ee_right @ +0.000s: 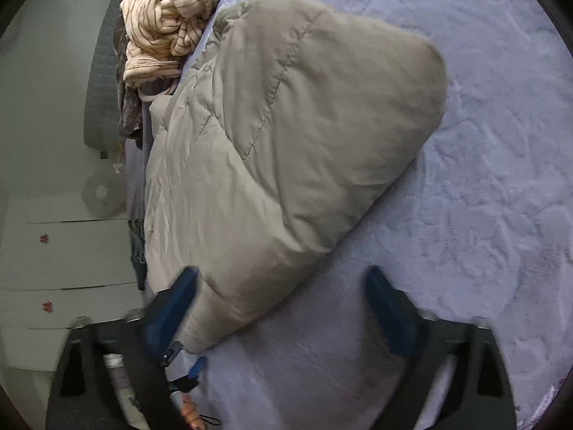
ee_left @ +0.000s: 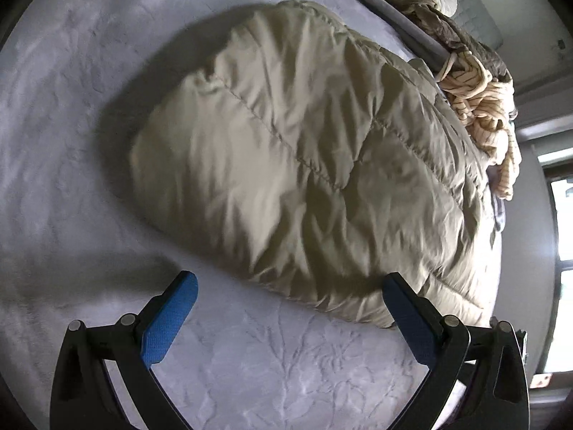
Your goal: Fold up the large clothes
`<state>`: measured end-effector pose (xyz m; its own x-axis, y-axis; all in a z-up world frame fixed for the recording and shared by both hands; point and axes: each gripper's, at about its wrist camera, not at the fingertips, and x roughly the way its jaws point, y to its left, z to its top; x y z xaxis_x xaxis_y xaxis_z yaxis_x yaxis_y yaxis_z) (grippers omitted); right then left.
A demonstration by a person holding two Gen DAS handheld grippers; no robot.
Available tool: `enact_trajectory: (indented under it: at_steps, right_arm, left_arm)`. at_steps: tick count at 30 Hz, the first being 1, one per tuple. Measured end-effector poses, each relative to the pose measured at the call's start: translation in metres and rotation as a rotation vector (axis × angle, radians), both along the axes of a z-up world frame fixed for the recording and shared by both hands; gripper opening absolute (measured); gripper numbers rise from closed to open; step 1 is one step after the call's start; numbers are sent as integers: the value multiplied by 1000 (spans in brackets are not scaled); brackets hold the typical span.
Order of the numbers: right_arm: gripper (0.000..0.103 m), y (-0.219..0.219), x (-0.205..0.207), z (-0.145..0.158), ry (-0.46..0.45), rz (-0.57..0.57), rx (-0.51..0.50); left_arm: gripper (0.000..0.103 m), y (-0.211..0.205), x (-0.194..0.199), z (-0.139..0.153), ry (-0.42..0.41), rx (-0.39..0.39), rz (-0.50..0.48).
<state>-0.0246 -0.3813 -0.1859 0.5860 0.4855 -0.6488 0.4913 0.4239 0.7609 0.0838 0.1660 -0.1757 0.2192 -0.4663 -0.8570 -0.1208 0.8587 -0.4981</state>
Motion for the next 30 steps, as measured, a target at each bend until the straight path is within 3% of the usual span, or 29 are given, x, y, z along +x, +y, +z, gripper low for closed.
enact_trajectory:
  at_steps: [7,13,19,22,23,24,25,27,28,29,30]
  right_arm:
    - [103,0,13,-6,-20,-27,62]
    - [103,1,27,-12,-30,-51,117]
    - [103,6,46,-16,-80,-42,184]
    - [103,12,63,-20,-85,-21,193]
    - [103,14,67,-23,-74,-19,186]
    - [103,15,70,-24,-67,-15,178]
    - [103,17,71,-23,-62,-12,168]
    - [101,16,70,-22,-59,-18,165]
    - [87,15,68,-22,-44,-28,162]
    - [58,13,66,-24,-18,-38,159]
    - [50,12,65,-26,-17,-43,183]
  left_arm:
    - [103,-2,16,-7,2,-75,27]
    - [103,6,27,-19,17,-144,138]
    - [103,-8,48,-15,-30,-156,179]
    - [102,-18,62,-19,-35,-101,198]
    - [99,-17,63,-21,-28,-90,206]
    - [85,-17,64,-22,-28,-78,212]
    - [64,-17,65,-21,-38,-74,208]
    - [39,-15,63,-15,-70,-97,178]
    - [31,-16,62,-7,-94,-70,145]
    - [29,-19,61,0,-122,-39,108]
    - [25,-23,61,7,-146,-7,74]
